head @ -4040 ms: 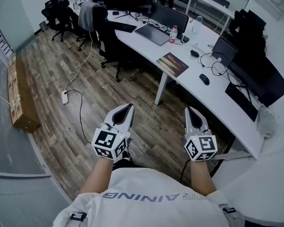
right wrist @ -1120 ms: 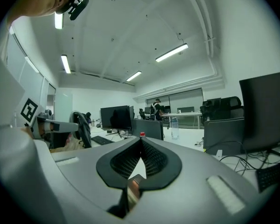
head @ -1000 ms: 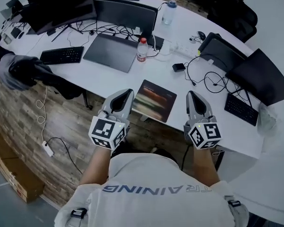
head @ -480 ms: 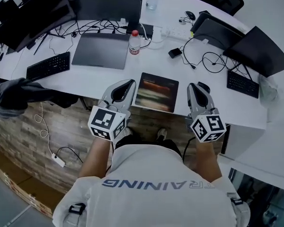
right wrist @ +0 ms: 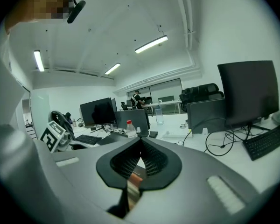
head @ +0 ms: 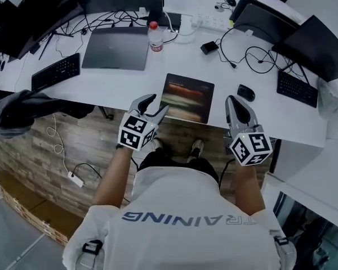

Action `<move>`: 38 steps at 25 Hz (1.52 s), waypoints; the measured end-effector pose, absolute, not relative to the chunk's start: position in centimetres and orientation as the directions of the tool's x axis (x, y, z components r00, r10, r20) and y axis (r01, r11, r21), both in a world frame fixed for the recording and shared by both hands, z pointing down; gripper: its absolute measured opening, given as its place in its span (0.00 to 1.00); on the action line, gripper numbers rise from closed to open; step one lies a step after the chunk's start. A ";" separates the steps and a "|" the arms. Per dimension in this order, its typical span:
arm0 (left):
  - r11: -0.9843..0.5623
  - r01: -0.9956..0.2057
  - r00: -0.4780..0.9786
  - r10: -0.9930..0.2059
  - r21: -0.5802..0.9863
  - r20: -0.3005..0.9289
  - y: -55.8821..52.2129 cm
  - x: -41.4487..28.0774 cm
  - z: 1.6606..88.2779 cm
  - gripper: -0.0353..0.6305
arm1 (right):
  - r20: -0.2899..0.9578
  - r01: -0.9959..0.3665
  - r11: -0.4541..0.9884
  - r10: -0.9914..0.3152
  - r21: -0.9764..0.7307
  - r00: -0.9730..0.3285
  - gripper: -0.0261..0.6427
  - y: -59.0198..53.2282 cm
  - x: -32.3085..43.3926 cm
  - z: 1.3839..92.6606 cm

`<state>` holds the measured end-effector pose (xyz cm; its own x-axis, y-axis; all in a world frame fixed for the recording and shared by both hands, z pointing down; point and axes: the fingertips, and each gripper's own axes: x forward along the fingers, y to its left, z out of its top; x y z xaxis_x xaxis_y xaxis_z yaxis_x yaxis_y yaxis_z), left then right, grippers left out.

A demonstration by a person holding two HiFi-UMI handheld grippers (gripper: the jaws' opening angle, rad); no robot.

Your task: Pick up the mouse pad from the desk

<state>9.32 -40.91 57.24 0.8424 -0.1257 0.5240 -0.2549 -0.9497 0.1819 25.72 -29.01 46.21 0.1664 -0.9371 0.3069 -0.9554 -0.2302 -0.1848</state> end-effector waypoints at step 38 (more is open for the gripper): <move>-0.942 -0.321 0.547 -0.103 0.095 0.831 -37.9 11.0 74.8 0.12 | 0.429 -0.931 -0.280 -0.889 -0.234 0.159 0.06 -25.4 25.7 51.2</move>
